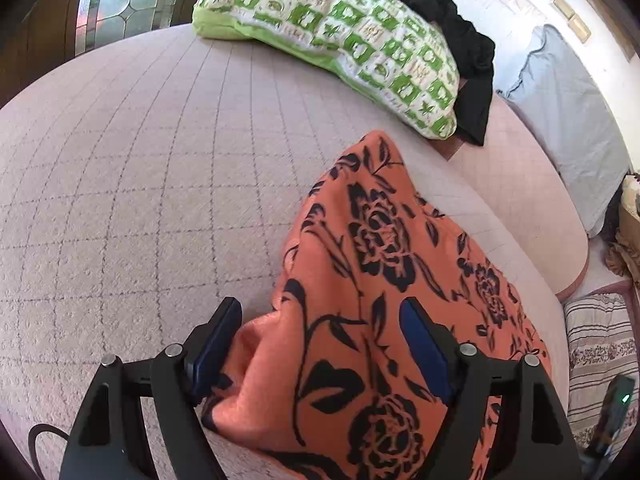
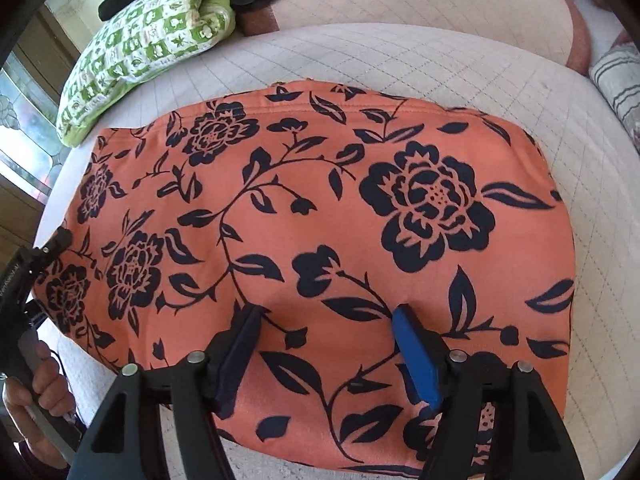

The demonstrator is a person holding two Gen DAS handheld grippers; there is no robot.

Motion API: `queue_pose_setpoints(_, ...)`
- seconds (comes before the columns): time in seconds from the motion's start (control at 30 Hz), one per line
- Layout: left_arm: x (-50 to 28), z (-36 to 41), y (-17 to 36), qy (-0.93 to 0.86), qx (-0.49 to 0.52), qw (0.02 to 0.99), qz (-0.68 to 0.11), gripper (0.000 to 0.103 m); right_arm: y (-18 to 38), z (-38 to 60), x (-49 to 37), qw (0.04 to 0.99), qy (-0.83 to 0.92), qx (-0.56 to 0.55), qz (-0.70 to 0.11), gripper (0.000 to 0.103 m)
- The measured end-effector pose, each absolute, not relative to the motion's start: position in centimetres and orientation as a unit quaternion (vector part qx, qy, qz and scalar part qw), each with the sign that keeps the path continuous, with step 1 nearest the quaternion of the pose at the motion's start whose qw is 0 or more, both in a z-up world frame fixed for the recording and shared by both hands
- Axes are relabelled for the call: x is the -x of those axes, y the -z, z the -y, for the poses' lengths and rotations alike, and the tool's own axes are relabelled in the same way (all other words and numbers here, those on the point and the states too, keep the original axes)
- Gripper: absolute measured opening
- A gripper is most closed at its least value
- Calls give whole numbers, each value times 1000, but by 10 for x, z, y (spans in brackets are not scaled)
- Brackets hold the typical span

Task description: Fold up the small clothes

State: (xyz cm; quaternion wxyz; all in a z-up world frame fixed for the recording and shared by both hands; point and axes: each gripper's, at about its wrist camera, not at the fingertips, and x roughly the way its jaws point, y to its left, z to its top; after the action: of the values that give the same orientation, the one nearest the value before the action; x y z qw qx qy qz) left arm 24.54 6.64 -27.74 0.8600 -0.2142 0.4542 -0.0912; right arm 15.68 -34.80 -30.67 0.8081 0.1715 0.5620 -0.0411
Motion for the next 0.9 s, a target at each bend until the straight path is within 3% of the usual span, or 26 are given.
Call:
queue_pose_setpoints(0.07, -245, -61, 279, 87, 198, 864, -454, 57, 300, 344, -169, 808, 33, -179, -561, 72)
queue_pose_setpoints(0.1, -244, -57, 279, 90, 192, 866, -452, 41, 295, 342, -177, 810, 27, -185, -556, 72)
queue_pose_setpoints(0.23, -243, -48, 275, 103, 170, 875, -442, 29, 273, 324, -209, 823, 9, -176, -541, 72)
queue_pose_setpoints(0.9, -183, 44, 242, 168, -97, 932, -305, 27, 224, 255, -326, 816, -146, -218, -514, 74)
